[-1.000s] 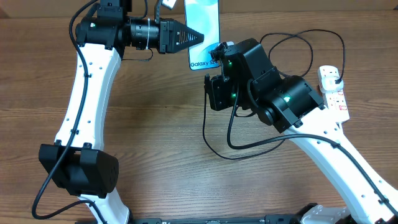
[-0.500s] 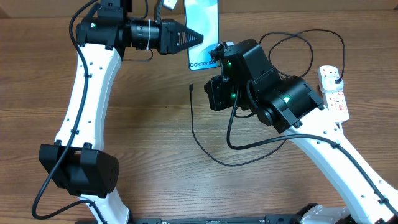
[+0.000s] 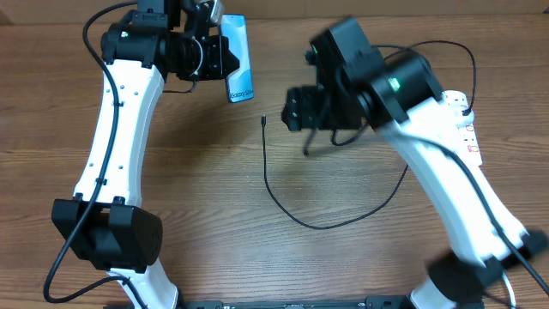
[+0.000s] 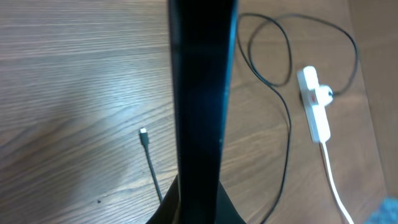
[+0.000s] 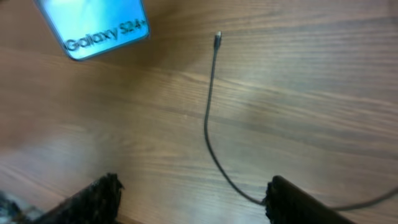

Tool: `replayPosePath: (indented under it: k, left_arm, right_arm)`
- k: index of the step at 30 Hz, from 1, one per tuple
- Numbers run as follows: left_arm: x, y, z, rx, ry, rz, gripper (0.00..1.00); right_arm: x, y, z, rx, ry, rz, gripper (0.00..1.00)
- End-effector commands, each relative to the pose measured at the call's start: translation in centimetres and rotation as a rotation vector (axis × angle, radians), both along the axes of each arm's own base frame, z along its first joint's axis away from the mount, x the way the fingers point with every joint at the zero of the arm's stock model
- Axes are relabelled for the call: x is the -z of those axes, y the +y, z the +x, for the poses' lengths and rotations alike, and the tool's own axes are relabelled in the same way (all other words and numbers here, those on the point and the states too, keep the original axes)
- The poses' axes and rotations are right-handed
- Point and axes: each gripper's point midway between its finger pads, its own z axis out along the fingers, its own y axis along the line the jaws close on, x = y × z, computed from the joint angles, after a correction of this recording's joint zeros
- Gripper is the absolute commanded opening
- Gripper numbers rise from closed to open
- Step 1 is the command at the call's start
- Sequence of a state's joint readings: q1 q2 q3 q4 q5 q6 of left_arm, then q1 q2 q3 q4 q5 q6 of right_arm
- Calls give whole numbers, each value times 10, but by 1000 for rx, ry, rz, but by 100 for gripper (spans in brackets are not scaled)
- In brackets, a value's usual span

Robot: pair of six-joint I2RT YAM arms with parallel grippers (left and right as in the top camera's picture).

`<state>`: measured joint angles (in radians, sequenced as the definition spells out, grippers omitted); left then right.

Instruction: Plug charger to phone and switch on socket

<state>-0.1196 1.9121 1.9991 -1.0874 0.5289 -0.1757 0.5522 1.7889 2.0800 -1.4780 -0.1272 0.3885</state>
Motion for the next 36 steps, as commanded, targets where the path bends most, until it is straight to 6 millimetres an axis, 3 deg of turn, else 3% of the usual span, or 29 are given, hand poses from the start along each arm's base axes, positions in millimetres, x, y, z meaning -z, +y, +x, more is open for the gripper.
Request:
replayPosePath:
  k: [1,3,6,8,12,14,18,23,27,32,36]
  left_arm:
    - [-7,23,8,-125,17,-2,4]
    - [-6,28,8,-136,24,-1,4]
    - [-2,42,6,-165,53,3,4]
    - [0,55,5,-193,73,4,4]
    - [2,76,5,-237,89,-1,4]
    - [3,85,3,-257,104,-6,4]
    - [6,94,0,-268,119,7,4]
    - [6,97,0,-272,120,9,4]
    - [7,97,-1,-267,119,11,4]
    - [7,97,-1,-267,119,11,4]
    - [7,97,-1,-267,120,11,4]
  right_arm:
    - [28,17,34,-13,39,-80,77]
    - [45,24,47,-11,49,-93,78]
    - [68,36,66,-7,49,-88,88]
    - [75,47,77,-14,30,-58,93]
    - [81,58,96,-7,-24,-28,94]
    - [93,58,105,51,-26,-30,96]
    - [115,54,109,103,-6,-56,96]
    - [165,50,113,112,45,-134,91]
    - [206,56,105,89,98,-215,82]
    - [220,69,92,77,116,-248,77]
    - [230,64,97,125,109,-278,73]
